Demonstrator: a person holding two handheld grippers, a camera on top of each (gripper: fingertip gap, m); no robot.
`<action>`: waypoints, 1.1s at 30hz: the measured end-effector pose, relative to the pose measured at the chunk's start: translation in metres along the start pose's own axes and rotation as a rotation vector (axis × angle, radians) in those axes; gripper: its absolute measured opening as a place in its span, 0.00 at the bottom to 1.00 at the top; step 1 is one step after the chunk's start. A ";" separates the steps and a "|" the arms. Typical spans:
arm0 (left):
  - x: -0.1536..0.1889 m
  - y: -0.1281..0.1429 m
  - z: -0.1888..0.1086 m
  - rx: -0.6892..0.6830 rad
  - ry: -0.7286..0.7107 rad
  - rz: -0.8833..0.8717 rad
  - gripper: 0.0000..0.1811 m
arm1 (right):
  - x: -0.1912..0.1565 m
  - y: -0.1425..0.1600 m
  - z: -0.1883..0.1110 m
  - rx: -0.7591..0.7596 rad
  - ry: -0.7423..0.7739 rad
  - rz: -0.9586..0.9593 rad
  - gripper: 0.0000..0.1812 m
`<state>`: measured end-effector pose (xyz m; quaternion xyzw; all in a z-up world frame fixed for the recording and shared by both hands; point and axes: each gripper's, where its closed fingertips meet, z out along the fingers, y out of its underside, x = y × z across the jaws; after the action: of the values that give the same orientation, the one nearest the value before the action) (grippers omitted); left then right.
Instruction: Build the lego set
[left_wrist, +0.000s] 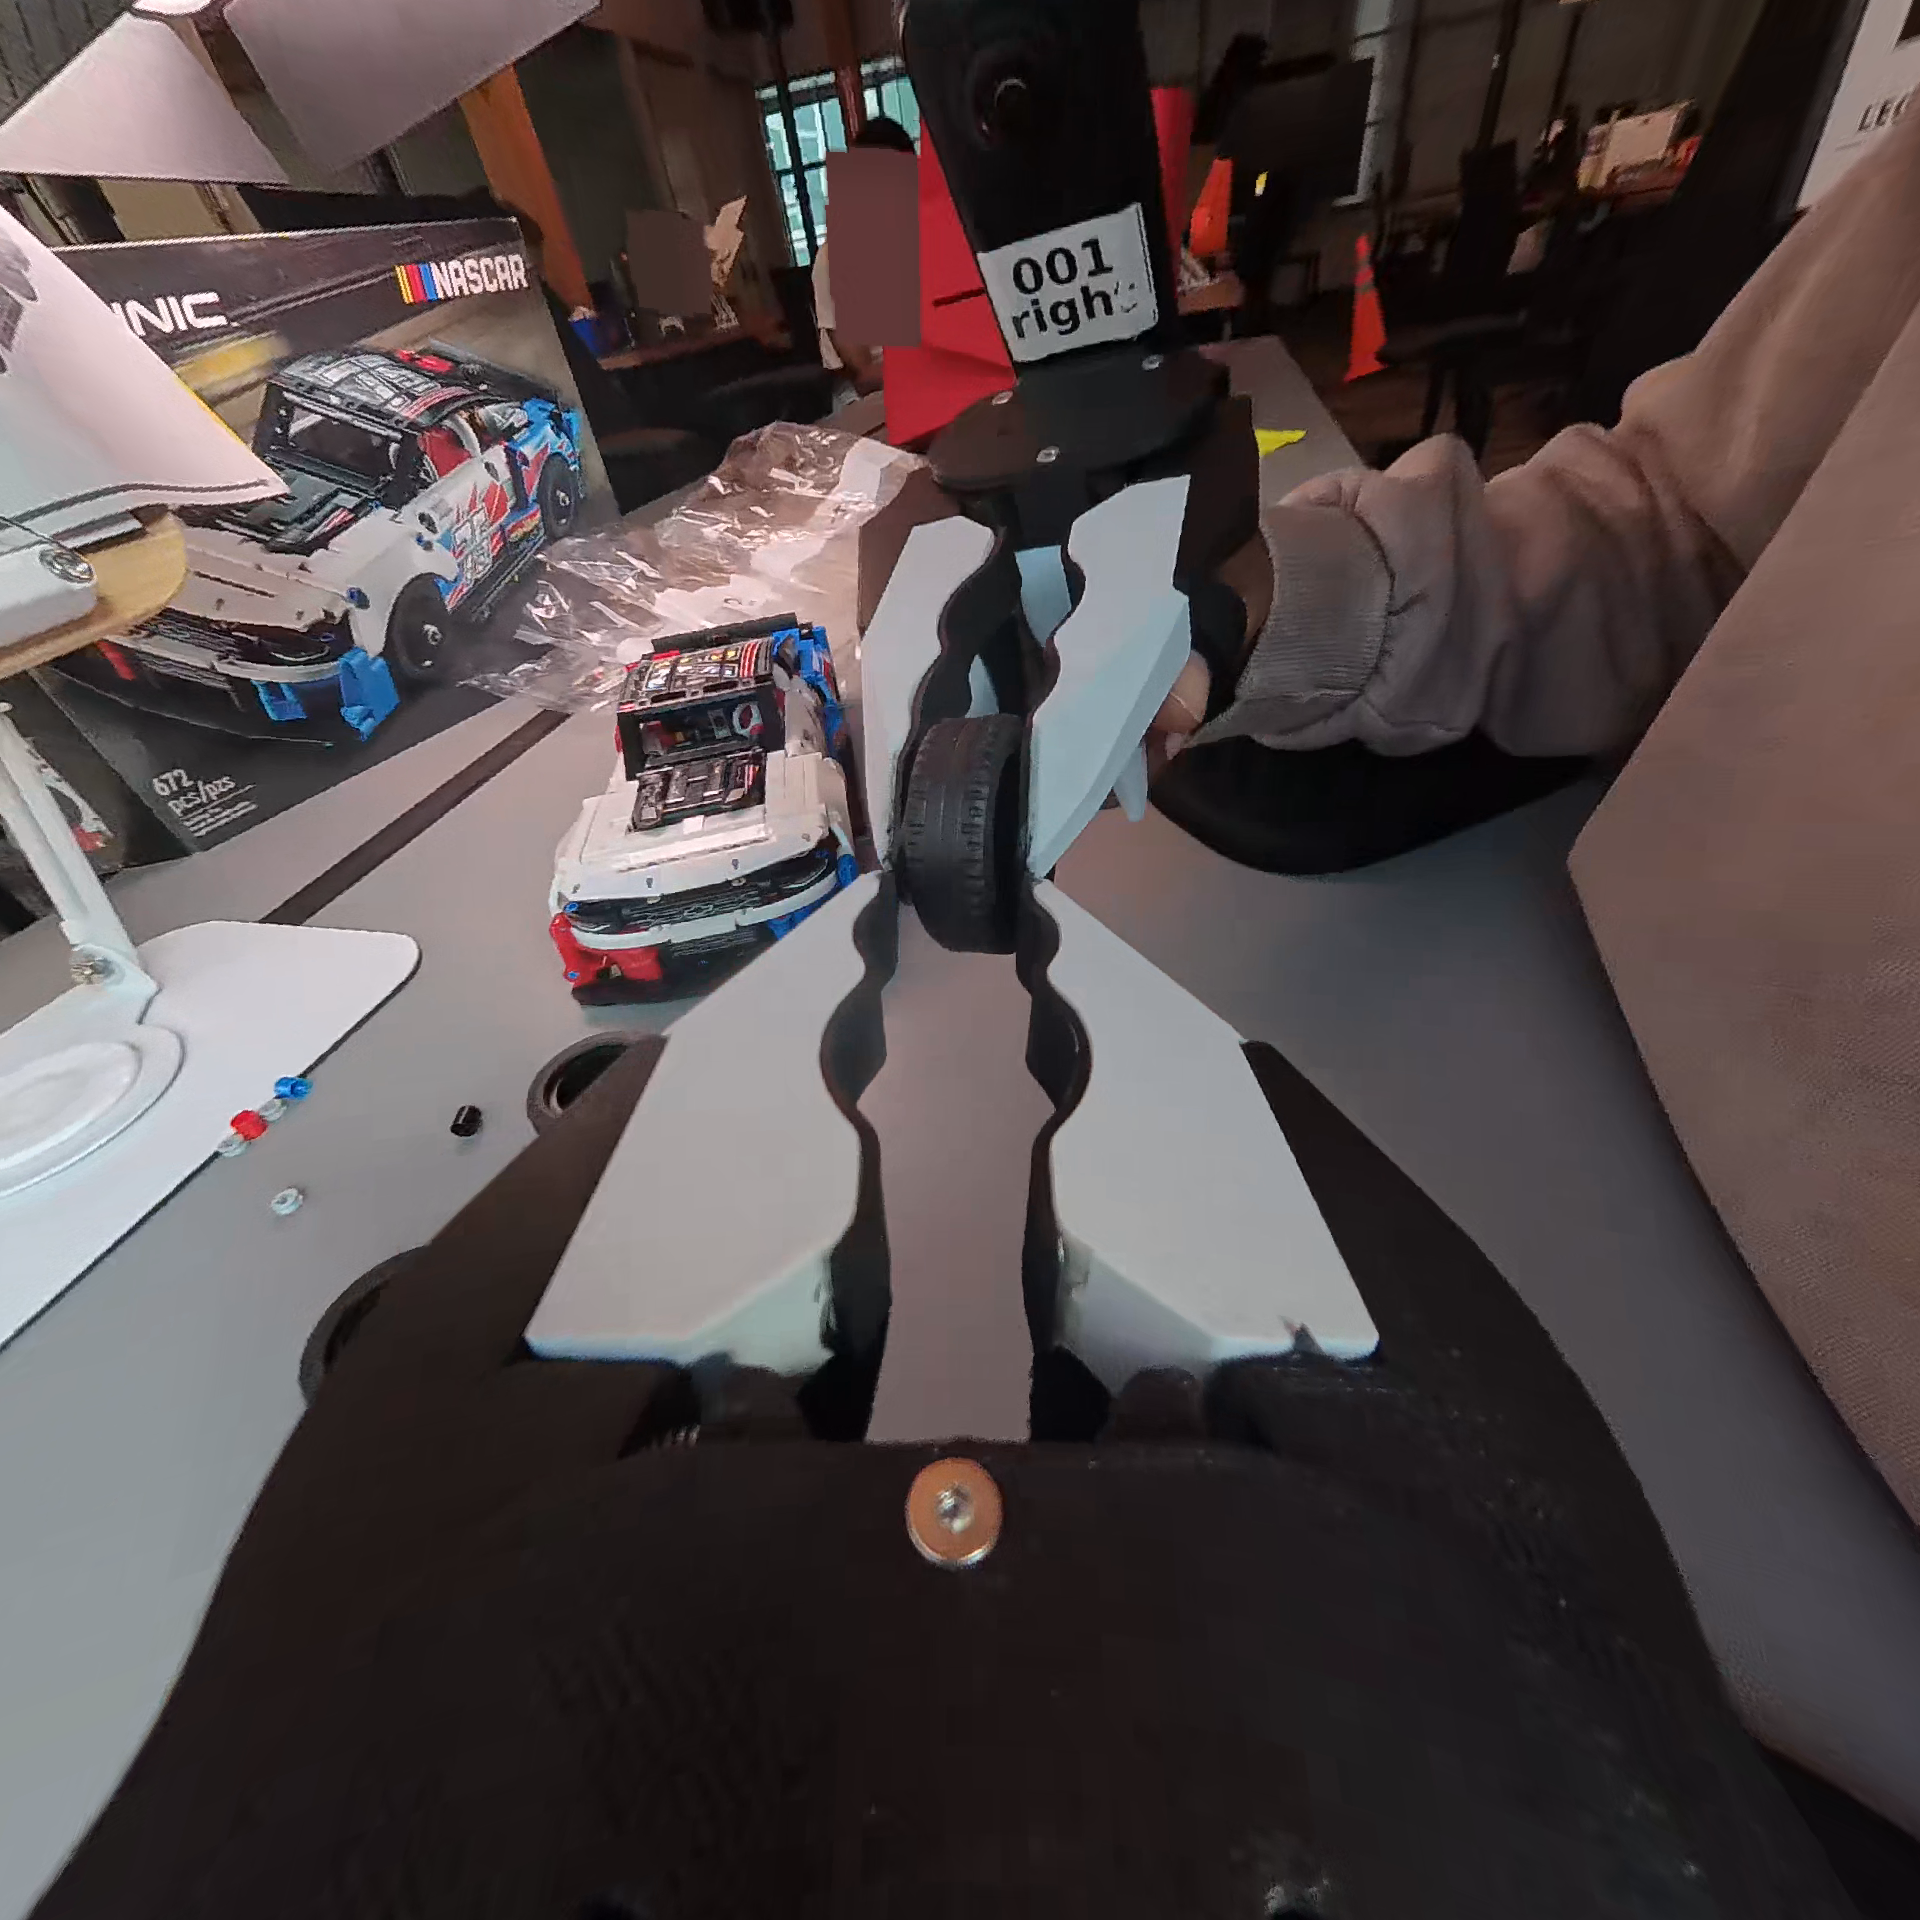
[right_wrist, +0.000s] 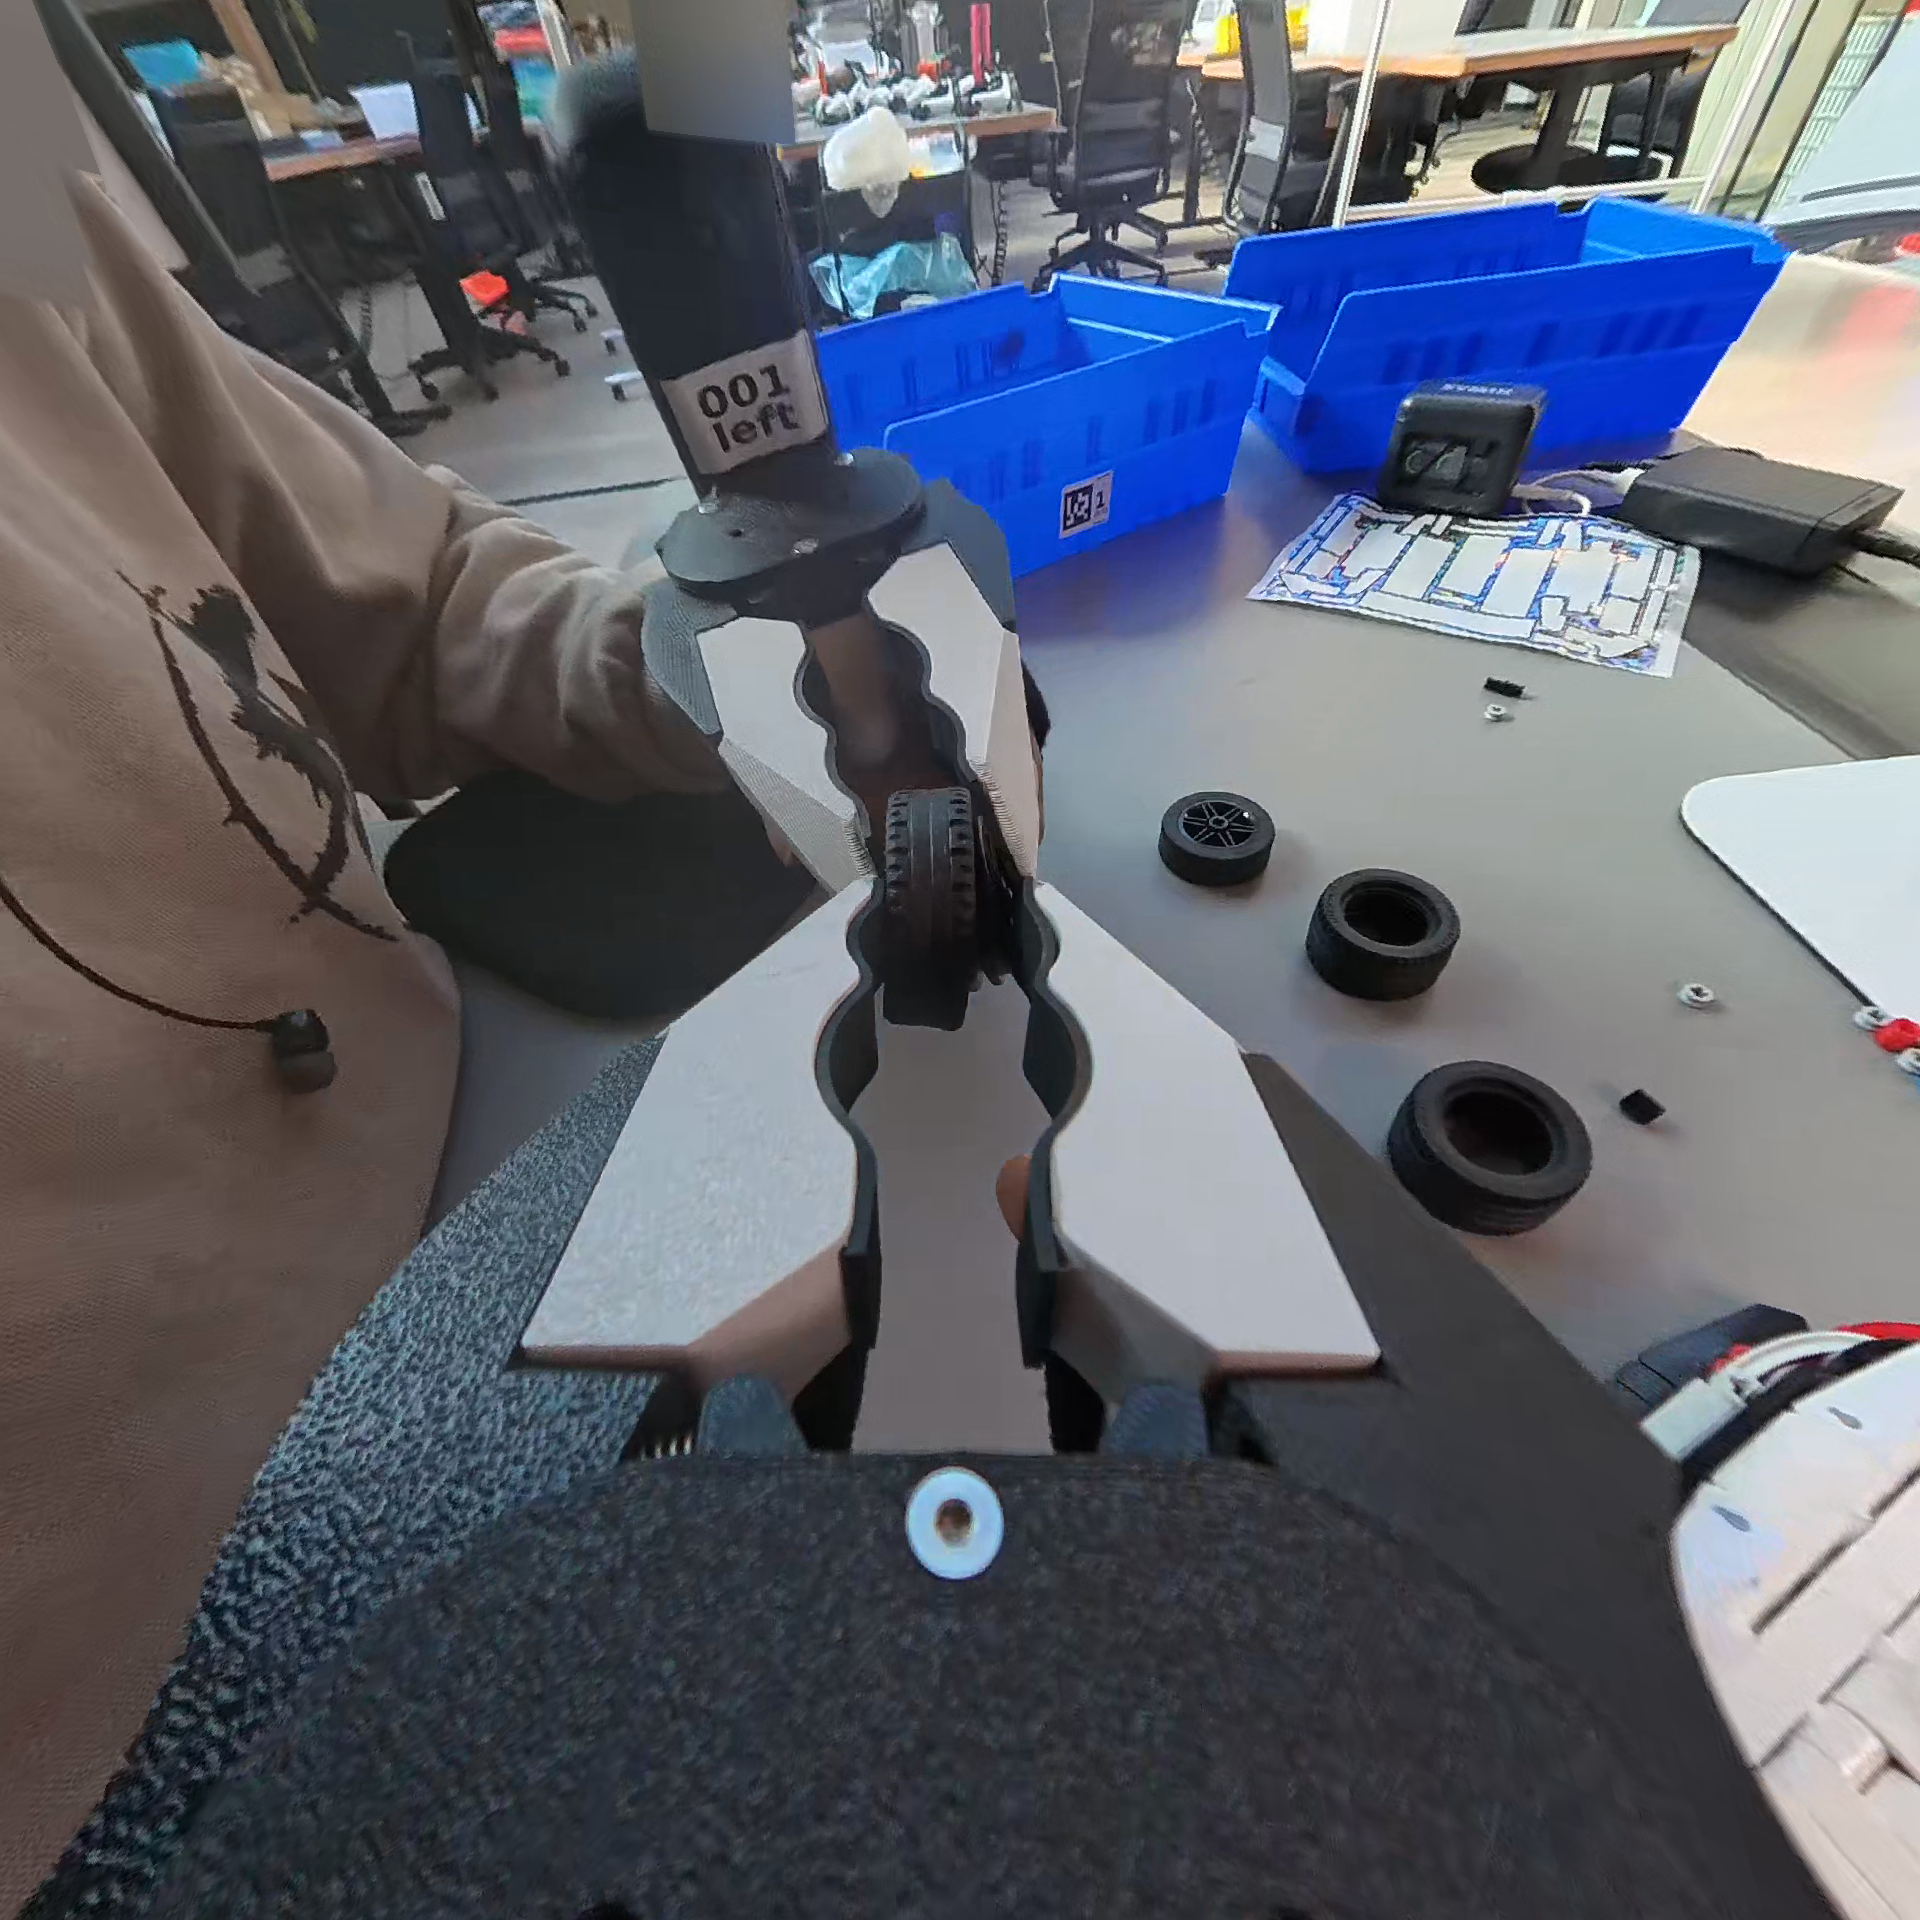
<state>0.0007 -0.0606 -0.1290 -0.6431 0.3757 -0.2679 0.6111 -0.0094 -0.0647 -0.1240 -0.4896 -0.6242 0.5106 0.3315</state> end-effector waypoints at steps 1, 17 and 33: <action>-0.001 -0.004 -0.001 0.039 0.022 -0.056 0.11 | 0.000 -0.005 0.000 0.034 -0.007 0.022 0.12; -0.005 -0.043 -0.017 0.375 0.203 -0.331 0.10 | -0.010 -0.035 -0.006 0.204 0.059 -0.150 0.13; 0.012 -0.045 -0.017 0.247 0.121 0.067 0.08 | -0.026 -0.036 -0.009 0.177 0.118 -0.407 0.14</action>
<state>0.0011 -0.0817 -0.0845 -0.5328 0.3974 -0.3300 0.6703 -0.0031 -0.0866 -0.0850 -0.3518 -0.6425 0.4564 0.5051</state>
